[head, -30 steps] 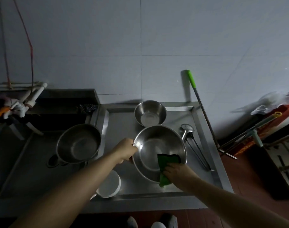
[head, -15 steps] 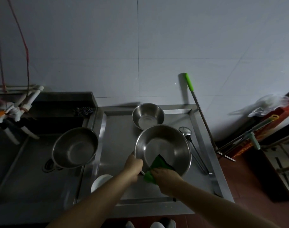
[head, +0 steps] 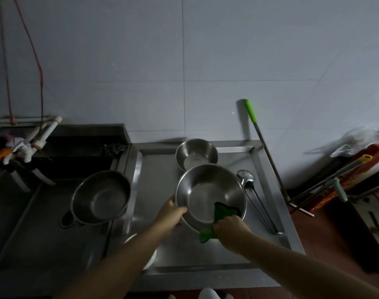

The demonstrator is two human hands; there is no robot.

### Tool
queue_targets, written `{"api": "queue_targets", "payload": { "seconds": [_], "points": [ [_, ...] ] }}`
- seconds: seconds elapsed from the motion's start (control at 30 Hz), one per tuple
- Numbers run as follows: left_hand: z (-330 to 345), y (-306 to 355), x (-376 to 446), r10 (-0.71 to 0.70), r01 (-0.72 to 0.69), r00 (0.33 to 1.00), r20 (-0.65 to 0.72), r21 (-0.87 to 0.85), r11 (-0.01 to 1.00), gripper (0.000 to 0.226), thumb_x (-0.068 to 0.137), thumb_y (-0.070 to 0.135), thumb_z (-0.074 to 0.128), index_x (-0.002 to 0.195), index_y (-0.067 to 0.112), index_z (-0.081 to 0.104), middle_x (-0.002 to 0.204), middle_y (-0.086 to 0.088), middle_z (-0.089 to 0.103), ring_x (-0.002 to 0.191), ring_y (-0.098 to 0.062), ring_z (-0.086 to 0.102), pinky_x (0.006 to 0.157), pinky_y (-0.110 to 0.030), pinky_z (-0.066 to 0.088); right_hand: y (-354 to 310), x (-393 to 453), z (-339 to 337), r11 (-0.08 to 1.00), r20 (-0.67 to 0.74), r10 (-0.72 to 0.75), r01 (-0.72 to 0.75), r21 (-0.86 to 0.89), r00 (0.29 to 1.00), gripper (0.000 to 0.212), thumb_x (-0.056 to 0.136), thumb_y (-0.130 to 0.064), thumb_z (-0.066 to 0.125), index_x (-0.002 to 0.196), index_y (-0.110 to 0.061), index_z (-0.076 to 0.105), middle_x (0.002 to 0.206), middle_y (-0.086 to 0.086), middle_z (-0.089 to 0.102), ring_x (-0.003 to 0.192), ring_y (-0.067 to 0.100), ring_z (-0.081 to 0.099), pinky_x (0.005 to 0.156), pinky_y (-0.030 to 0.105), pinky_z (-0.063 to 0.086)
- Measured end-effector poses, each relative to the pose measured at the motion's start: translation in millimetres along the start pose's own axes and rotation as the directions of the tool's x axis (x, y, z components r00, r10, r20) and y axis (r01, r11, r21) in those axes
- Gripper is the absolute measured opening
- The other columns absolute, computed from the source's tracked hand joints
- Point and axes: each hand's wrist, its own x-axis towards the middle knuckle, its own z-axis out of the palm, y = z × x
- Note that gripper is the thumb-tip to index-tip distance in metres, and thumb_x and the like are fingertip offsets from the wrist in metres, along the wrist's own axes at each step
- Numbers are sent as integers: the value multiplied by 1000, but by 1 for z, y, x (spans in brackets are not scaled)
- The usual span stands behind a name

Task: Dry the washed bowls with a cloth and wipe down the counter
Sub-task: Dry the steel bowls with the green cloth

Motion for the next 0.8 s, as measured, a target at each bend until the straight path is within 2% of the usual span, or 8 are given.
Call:
{"api": "queue_targets", "payload": {
  "seconds": [0.13,0.2,0.3,0.4,0.53,0.6,0.7,0.8],
  "points": [
    [42,-29,-12,-22,4,998,-53,-317,949,33,90,14,61,117,33,64,99,-6,75,89,-27,73,77,-48,62,-16,7,-27,996,28,78,-80,50,997,18,100,-12,51,110,-6,65,103,10,70,94,27,68,75,35,49],
    [43,-21,-14,-63,23,991,-114,-322,946,30,93,9,52,111,30,64,99,-9,73,89,-29,71,78,-47,61,-22,10,-29,994,29,73,-75,80,997,20,99,-12,52,114,-8,64,105,9,69,94,27,68,79,37,54],
    [21,1,-8,-37,33,993,-108,-42,999,32,90,-7,46,105,16,62,85,-12,66,75,-26,65,57,-31,54,-14,12,-7,981,-33,-4,10,192,999,41,96,-11,55,136,-14,51,128,8,62,111,31,63,89,47,54],
    [-14,30,-2,2,-14,998,55,221,975,37,80,-20,46,98,7,63,74,-10,61,65,-23,61,45,-24,50,19,3,16,987,-133,-160,162,5,978,49,94,-10,60,141,-12,48,140,11,54,127,32,52,101,49,49],
    [-39,59,6,-62,-19,983,171,438,899,34,78,-17,48,93,10,61,77,-12,59,63,-23,59,52,-30,53,23,1,22,967,-102,-222,206,-149,970,40,92,-13,62,130,-5,57,131,16,60,122,35,53,106,49,43],
    [-39,60,10,-3,-48,989,145,340,939,36,80,-11,55,99,17,66,80,-11,67,68,-25,66,56,-32,57,16,7,20,975,-60,-170,160,-152,984,31,93,-15,58,122,-4,60,122,17,64,113,36,57,99,47,46],
    [-24,39,10,29,-29,1000,4,4,1000,45,86,-3,63,118,29,63,96,-8,73,83,-26,71,61,-34,61,15,11,2,998,-52,-54,52,-43,997,19,97,-15,53,111,-8,64,107,10,68,96,28,65,84,41,54],
    [17,4,-3,-9,13,1000,21,-224,975,30,94,4,59,122,17,62,98,-12,73,78,-27,71,56,-30,58,2,12,-19,999,-74,32,-30,26,997,19,99,-14,52,113,-8,64,105,8,68,96,26,66,81,37,54]
  ]
}}
